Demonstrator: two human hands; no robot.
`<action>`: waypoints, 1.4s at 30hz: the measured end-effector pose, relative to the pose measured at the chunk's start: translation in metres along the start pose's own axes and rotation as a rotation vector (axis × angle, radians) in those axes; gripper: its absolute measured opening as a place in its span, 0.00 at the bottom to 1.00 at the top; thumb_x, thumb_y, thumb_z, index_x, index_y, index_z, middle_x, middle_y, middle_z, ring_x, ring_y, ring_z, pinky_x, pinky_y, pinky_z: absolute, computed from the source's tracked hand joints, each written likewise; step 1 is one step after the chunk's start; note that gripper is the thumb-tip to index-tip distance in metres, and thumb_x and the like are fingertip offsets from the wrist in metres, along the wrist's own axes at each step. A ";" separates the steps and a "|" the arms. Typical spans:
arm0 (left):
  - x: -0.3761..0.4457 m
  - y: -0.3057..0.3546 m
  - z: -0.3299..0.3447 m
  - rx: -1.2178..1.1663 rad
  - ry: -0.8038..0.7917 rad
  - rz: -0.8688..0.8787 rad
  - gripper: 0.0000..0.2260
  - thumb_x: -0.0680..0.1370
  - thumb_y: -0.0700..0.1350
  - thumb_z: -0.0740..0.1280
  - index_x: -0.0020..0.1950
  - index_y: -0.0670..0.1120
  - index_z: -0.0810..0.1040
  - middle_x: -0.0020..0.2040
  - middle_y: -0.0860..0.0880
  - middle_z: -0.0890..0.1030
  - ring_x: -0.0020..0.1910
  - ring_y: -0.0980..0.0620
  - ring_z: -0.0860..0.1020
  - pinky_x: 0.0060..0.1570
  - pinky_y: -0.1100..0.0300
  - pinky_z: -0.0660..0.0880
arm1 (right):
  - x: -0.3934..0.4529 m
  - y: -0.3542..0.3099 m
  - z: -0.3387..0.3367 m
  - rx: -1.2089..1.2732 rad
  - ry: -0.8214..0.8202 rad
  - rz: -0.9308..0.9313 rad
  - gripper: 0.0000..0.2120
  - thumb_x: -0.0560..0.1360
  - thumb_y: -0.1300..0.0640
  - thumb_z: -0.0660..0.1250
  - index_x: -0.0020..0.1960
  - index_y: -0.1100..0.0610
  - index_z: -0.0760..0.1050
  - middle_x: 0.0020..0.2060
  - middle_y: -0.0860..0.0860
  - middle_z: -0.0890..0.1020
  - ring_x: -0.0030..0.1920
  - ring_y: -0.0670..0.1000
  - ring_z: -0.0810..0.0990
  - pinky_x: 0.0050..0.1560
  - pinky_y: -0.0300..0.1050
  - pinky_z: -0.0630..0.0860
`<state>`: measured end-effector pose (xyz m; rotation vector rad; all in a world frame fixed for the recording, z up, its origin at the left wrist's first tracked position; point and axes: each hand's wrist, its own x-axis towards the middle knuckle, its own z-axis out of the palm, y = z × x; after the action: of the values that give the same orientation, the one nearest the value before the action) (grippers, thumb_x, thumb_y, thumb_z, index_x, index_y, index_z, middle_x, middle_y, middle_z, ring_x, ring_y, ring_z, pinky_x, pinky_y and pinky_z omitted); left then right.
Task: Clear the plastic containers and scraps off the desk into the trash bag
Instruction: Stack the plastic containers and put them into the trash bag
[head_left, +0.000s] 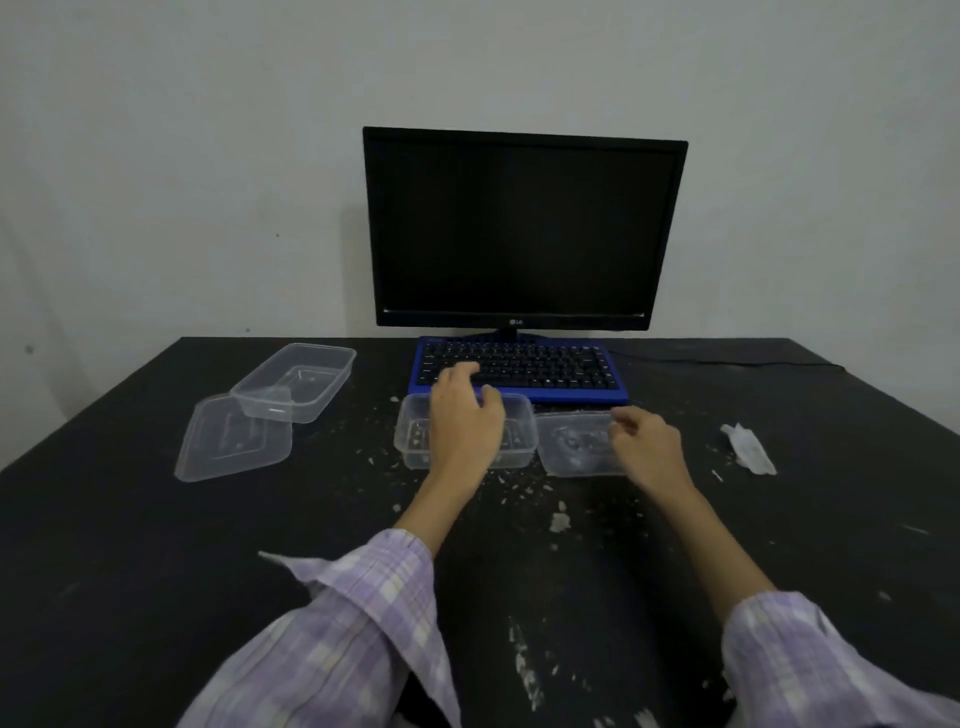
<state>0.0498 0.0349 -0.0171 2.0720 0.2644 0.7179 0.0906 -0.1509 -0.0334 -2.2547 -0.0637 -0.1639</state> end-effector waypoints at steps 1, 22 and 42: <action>-0.002 0.006 0.010 -0.022 -0.051 0.008 0.14 0.79 0.41 0.60 0.65 0.43 0.72 0.63 0.47 0.73 0.62 0.51 0.72 0.58 0.62 0.68 | 0.004 0.006 -0.006 -0.017 0.010 0.010 0.19 0.78 0.62 0.61 0.69 0.62 0.69 0.64 0.58 0.76 0.61 0.54 0.75 0.60 0.44 0.70; -0.046 0.009 0.074 0.251 -0.303 0.151 0.13 0.79 0.44 0.61 0.63 0.44 0.72 0.62 0.49 0.70 0.63 0.53 0.66 0.62 0.60 0.66 | 0.040 0.060 -0.017 -0.198 0.150 0.125 0.09 0.76 0.65 0.61 0.43 0.63 0.79 0.37 0.56 0.80 0.39 0.54 0.77 0.39 0.44 0.71; 0.013 0.077 0.047 -0.484 -0.314 -0.256 0.16 0.79 0.53 0.60 0.49 0.40 0.77 0.45 0.42 0.82 0.37 0.48 0.82 0.38 0.58 0.80 | 0.006 -0.033 -0.016 0.290 0.412 -0.599 0.15 0.77 0.60 0.66 0.63 0.60 0.70 0.51 0.48 0.78 0.48 0.38 0.79 0.48 0.28 0.76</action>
<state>0.0815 -0.0362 0.0306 1.6184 0.1535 0.2590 0.0917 -0.1422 0.0027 -1.8154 -0.5075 -0.8742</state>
